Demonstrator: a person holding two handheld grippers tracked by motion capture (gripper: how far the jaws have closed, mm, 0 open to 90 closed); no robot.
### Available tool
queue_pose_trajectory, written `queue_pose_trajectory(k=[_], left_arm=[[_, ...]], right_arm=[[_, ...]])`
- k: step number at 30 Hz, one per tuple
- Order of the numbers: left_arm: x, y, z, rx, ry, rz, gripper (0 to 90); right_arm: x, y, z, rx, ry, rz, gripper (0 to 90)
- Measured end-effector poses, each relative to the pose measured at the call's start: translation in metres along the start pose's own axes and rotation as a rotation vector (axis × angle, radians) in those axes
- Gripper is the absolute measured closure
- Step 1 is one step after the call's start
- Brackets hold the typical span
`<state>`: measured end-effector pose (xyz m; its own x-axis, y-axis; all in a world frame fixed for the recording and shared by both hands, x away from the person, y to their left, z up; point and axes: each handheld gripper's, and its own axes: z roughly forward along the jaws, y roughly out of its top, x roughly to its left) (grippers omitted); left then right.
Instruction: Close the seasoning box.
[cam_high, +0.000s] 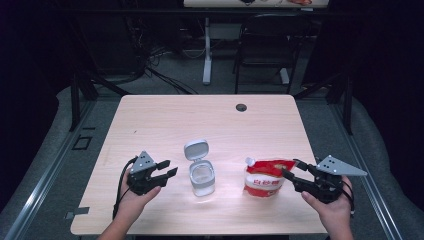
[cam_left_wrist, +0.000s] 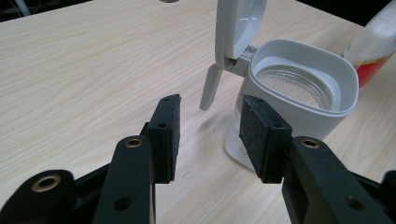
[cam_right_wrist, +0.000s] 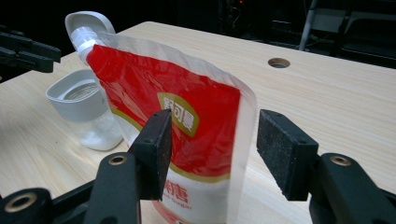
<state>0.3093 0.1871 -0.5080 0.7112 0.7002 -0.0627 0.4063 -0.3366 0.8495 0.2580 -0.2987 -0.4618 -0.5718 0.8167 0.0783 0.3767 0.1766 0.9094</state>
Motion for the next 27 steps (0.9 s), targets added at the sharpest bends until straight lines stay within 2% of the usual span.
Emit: queue_pose_trajectory(k=[4, 13, 17, 20, 22, 27], left_arm=[[0.000, 0.000, 0.000, 0.000, -0.004, -0.003, 58.4], [0.001, -0.001, 0.000, -0.001, 0.000, -0.005, 58.5], [0.001, -0.001, 0.000, 0.000, 0.002, -0.006, 58.5], [0.002, -0.001, 0.000, 0.000, 0.004, -0.003, 58.5], [0.002, -0.001, 0.001, 0.001, 0.003, -0.004, 58.4], [0.002, -0.001, 0.000, 0.001, 0.003, -0.005, 58.5]], right_arm=[[0.001, 0.001, 0.004, 0.007, 0.030, 0.001, 50.9], [0.000, 0.003, 0.003, 0.010, 0.023, -0.002, 69.9], [0.000, 0.001, 0.002, 0.004, 0.052, -0.021, 79.0], [0.003, 0.002, 0.000, 0.012, 0.068, -0.052, 85.7], [0.006, 0.002, 0.000, 0.015, 0.063, -0.079, 87.7], [0.011, 0.001, 0.000, 0.007, 0.056, -0.080, 89.8]])
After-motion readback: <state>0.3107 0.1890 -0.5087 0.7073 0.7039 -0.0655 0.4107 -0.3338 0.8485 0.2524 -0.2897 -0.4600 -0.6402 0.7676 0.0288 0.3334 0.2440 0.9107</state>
